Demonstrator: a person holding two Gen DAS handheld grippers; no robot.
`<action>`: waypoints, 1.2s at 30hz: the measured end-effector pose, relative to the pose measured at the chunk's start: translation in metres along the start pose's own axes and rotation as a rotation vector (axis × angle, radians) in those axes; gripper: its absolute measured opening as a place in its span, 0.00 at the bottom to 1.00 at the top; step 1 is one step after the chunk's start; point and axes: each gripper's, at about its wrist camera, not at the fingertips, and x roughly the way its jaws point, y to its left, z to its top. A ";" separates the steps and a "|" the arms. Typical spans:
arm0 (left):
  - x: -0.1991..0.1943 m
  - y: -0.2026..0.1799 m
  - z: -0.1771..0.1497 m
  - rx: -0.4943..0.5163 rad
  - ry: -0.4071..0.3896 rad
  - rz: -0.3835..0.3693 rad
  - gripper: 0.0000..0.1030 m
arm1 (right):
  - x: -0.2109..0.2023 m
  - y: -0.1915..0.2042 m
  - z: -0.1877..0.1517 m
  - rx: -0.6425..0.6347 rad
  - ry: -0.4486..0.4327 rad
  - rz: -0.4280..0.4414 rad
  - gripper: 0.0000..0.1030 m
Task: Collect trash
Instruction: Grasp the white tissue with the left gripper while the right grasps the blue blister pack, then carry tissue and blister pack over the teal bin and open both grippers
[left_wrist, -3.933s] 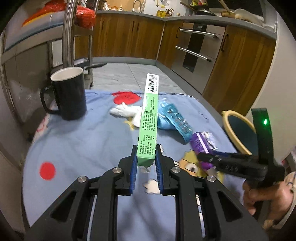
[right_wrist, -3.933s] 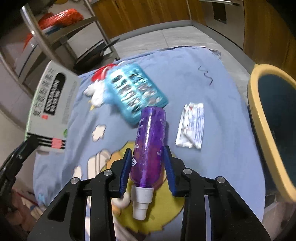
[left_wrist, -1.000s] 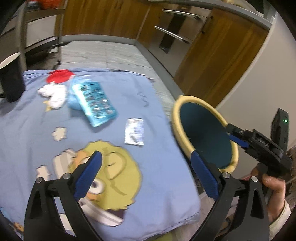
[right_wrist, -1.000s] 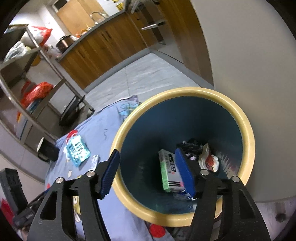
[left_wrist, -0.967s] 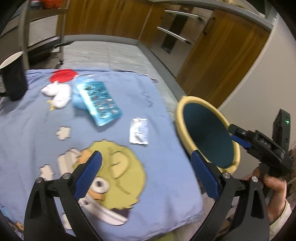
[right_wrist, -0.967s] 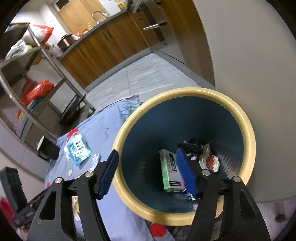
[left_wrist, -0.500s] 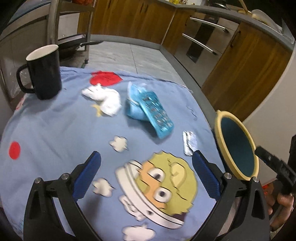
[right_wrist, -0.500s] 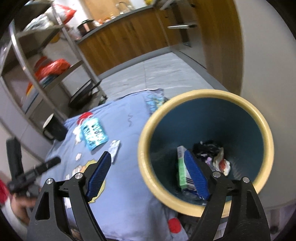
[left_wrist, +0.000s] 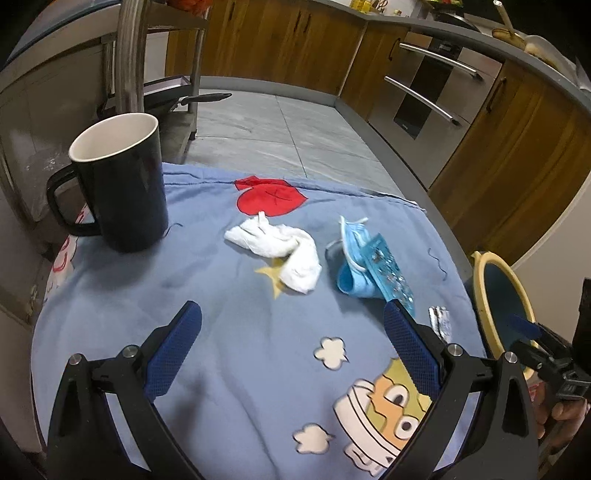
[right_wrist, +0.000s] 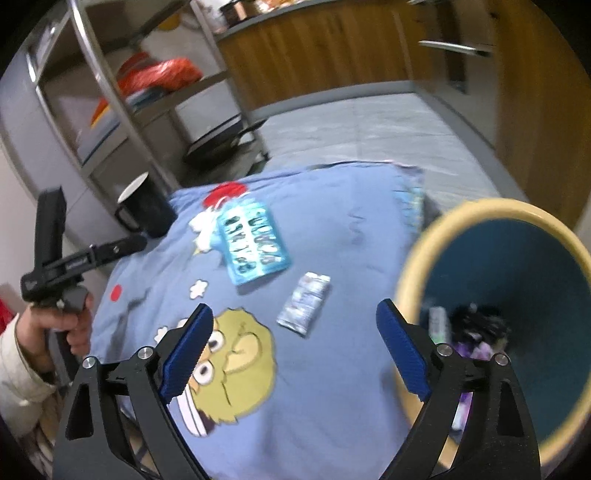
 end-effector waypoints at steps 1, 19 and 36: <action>0.005 0.002 0.002 0.008 -0.001 0.002 0.93 | 0.011 0.007 0.006 -0.025 0.017 0.008 0.87; 0.093 -0.004 0.023 0.113 0.121 -0.033 0.47 | 0.135 0.037 0.045 -0.205 0.227 0.062 0.87; 0.082 0.014 0.013 0.017 0.119 -0.052 0.04 | 0.111 0.032 0.036 -0.156 0.167 0.101 0.68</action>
